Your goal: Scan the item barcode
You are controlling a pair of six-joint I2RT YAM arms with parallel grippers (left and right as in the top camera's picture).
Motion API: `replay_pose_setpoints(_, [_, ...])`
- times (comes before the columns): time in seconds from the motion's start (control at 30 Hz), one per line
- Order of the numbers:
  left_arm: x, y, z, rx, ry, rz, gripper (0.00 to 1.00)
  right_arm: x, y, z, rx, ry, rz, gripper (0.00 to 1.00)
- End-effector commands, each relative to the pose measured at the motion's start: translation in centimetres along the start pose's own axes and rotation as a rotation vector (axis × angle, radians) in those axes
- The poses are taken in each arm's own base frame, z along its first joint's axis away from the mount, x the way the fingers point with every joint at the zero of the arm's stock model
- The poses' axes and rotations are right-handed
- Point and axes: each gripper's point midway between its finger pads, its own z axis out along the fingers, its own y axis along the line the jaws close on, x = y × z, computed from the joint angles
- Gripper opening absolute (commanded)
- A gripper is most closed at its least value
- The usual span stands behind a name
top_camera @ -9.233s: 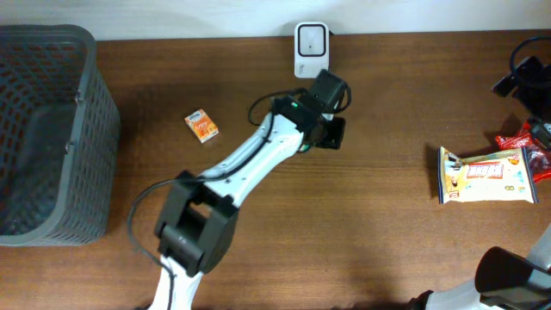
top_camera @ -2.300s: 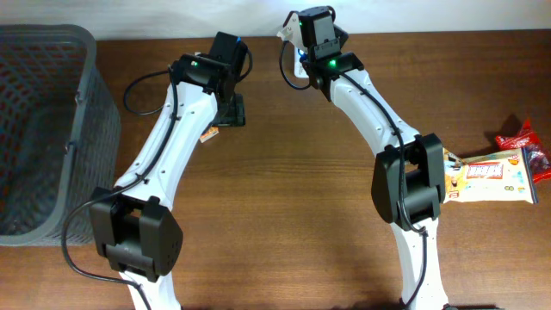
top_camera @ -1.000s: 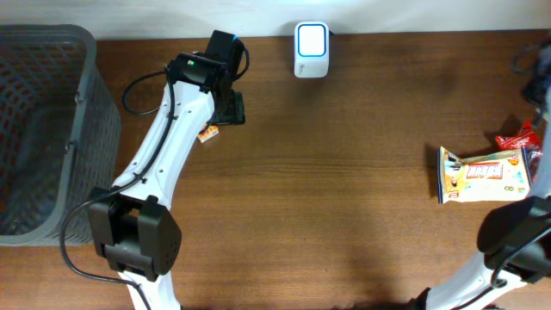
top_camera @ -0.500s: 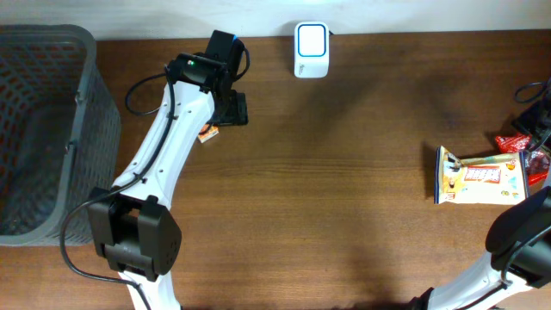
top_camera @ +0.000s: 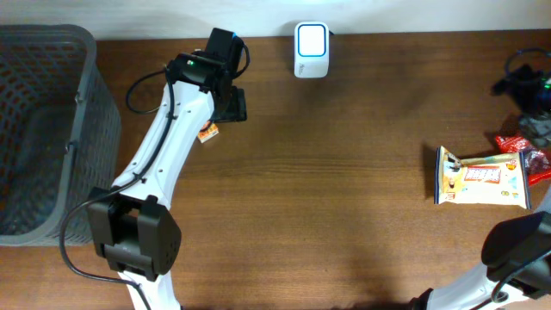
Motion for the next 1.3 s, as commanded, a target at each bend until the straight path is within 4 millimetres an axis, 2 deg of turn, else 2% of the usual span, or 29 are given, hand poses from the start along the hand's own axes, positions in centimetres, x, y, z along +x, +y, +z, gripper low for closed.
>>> replay_pose_setpoints(0.0, [-1.0, 2.9, 0.9, -0.049, -0.005, -0.060, 0.93, 3.4, 5.1, 0.0, -0.125, 0.085, -0.095, 0.98])
replay_pose_setpoints(0.07, [-1.0, 3.6, 1.7, -0.038, 0.019, -0.082, 0.93, 4.7, 6.5, 0.2, -0.135, 0.102, -0.135, 0.98])
replay_pose_setpoints(0.13, [-0.6, 3.4, 2.9, -0.005, 0.058, -0.096, 0.92, 5.8, 7.7, 0.4, -0.143, 0.117, -0.171, 0.98])
replay_pose_setpoints(0.27, [0.2, 1.4, 5.9, 0.070, 0.136, -0.094, 0.89, 7.4, 9.1, 0.6, -0.152, 0.137, -0.217, 0.98])
replay_pose_setpoints(0.33, [0.2, 0.9, 6.9, 0.070, 0.137, -0.088, 0.89, 7.7, 9.4, 0.6, -0.155, 0.140, -0.226, 0.98])
replay_pose_setpoints(0.37, [-0.3, -0.3, 7.9, 0.079, 0.114, -0.075, 0.89, 7.8, 9.5, 0.6, -0.155, 0.141, -0.229, 0.98])
replay_pose_setpoints(0.47, [-1.1, -1.7, 8.7, 0.088, 0.071, -0.061, 0.86, 7.7, 9.4, 0.6, -0.155, 0.141, -0.227, 0.98])
replay_pose_setpoints(0.5, [-1.6, -1.9, 8.9, 0.088, 0.053, -0.063, 0.79, 7.7, 9.4, 0.6, -0.155, 0.140, -0.227, 0.98])
replay_pose_setpoints(0.57, [-2.2, -2.1, 9.6, 0.094, 0.030, -0.071, 0.75, 7.7, 9.4, 0.6, -0.155, 0.141, -0.227, 0.99])
replay_pose_setpoints(0.67, [-2.9, -2.3, 11.0, 0.100, 0.013, -0.082, 0.75, 7.7, 9.4, 0.6, -0.155, 0.140, -0.227, 0.98])
replay_pose_setpoints(0.77, [-2.4, -3.3, 12.6, 0.097, 0.024, -0.065, 0.72, 7.7, 9.4, 0.6, -0.155, 0.141, -0.227, 0.98])
replay_pose_setpoints(0.87, [-2.1, -2.7, 14.0, 0.042, 0.026, -0.061, 0.65, 7.7, 9.4, 0.6, -0.155, 0.140, -0.227, 0.98])
replay_pose_setpoints(0.97, [-1.8, -1.3, 15.2, -0.051, 0.027, -0.052, 0.66, 7.7, 9.4, 0.6, -0.155, 0.141, -0.227, 0.98])
replay_pose_setpoints(1.1, [-0.4, -1.3, 16.4, -0.078, 0.073, -0.065, 0.66, 7.7, 9.4, 0.6, -0.155, 0.140, -0.227, 0.99])
replay_pose_setpoints(1.2, [0.8, -2.5, 16.4, 0.021, 0.147, -0.074, 0.67, 7.7, 9.4, 0.6, -0.155, 0.141, -0.227, 0.98])
replay_pose_setpoints(1.27, [1.8, -4.7, 16.0, 0.157, 0.200, -0.006, 0.62, 7.7, 9.4, 0.6, -0.155, 0.140, -0.227, 0.98])
